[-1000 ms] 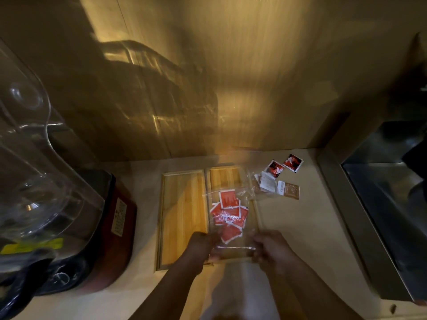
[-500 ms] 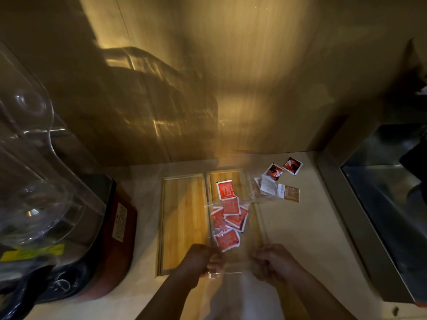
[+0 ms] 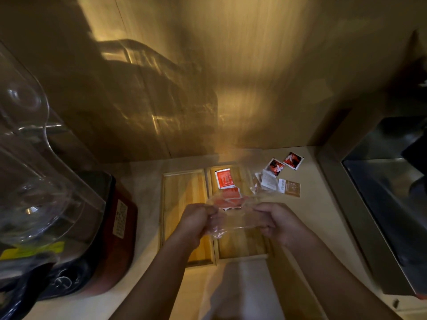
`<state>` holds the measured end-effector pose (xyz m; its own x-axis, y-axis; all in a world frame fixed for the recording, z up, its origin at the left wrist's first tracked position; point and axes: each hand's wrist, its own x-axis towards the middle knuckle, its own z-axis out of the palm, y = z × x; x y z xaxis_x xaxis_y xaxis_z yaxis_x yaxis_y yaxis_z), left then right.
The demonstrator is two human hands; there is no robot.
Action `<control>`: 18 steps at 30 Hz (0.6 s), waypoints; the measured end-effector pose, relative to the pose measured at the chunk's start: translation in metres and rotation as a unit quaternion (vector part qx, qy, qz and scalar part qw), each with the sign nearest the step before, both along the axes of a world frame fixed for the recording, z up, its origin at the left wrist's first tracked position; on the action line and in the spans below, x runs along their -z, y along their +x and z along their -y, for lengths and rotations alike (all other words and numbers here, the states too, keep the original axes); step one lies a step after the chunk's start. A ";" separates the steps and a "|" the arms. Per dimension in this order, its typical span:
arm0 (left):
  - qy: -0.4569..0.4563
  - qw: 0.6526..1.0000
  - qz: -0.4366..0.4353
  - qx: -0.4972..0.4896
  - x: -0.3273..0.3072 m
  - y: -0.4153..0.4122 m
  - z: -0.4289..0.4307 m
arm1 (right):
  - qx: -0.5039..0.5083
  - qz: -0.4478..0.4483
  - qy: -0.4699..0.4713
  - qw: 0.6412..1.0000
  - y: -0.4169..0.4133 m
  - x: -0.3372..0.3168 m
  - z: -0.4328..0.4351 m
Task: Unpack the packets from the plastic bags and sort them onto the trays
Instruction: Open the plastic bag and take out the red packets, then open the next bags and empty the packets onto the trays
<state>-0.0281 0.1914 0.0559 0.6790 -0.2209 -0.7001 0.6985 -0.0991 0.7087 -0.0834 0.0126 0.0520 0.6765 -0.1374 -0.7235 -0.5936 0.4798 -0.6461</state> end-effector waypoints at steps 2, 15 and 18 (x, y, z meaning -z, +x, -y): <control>-0.023 0.999 -0.028 0.000 -0.007 -0.003 -0.004 | -0.020 -0.018 0.013 1.000 -0.006 -0.004 0.004; -0.097 0.988 -0.113 0.049 -0.036 -0.044 -0.008 | -0.047 -0.038 -0.017 0.998 -0.047 -0.020 0.019; -0.061 0.993 -0.035 0.092 -0.047 -0.048 0.000 | -0.023 0.042 -0.051 0.998 -0.053 -0.036 0.026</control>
<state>-0.0757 0.1918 0.1026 0.5700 -0.4234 -0.7041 0.7245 -0.1453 0.6738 -0.1366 -0.0135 0.0882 0.7420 -0.1755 -0.6471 -0.5542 0.3826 -0.7393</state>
